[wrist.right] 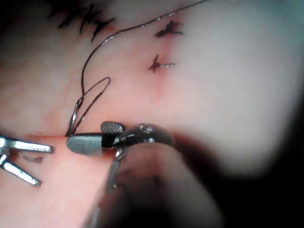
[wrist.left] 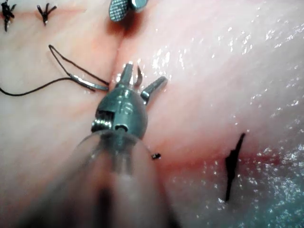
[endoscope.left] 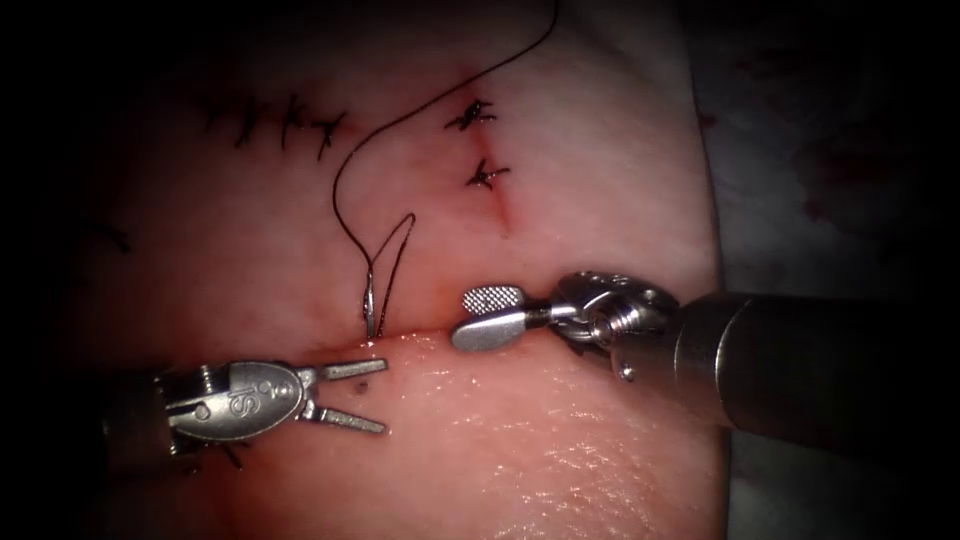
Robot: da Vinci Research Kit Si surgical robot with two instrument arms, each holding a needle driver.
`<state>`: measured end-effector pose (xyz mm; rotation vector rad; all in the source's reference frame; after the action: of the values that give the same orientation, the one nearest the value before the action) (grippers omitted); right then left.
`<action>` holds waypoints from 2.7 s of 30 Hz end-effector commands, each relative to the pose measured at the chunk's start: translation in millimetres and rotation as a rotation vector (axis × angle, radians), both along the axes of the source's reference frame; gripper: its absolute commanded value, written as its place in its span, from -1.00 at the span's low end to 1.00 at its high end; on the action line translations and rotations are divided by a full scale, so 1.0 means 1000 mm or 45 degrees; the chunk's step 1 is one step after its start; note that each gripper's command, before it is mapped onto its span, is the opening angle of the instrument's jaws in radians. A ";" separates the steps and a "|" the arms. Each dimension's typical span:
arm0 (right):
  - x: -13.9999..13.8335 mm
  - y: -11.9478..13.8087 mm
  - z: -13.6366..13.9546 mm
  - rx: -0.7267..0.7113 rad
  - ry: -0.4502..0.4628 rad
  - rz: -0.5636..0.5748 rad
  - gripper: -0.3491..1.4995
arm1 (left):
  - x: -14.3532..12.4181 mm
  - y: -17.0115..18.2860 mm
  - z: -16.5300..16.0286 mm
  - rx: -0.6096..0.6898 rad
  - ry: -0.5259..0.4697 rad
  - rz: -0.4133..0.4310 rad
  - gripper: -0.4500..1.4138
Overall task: Wound Closure
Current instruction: Use the left needle driver to pull the needle through the tissue, then pull the suture through the wound with the right grasper.
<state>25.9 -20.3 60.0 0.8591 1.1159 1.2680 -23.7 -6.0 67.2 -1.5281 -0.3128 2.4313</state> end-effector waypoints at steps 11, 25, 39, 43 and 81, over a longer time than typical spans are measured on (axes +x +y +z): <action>0.0008 -0.0005 -0.0006 -0.079 0.066 0.029 0.62 | 0.0000 0.0003 0.0009 0.324 -0.103 -0.115 -1.00; 0.0031 -0.0046 -0.0027 -0.321 0.071 -0.125 -0.40 | -0.0003 0.0011 -0.0028 1.049 -0.288 -0.304 -1.00; 0.0065 -0.0084 0.0007 -0.588 -0.080 -0.297 0.20 | 0.0016 0.0039 -0.0071 1.570 -0.446 -0.322 -1.00; 0.0062 -0.0084 0.0022 -0.643 -0.157 -0.332 0.26 | 0.0024 0.0047 -0.0084 1.693 -0.483 -0.336 -1.00; 0.0113 -0.0059 0.0014 -0.964 -0.292 -0.437 -0.02 | 0.0070 0.0003 -0.0238 0.150 -0.565 -0.101 -1.00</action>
<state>36.2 -26.4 61.0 0.3004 1.0818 0.5599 -16.2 -5.7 42.3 -1.9777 -0.4394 1.9612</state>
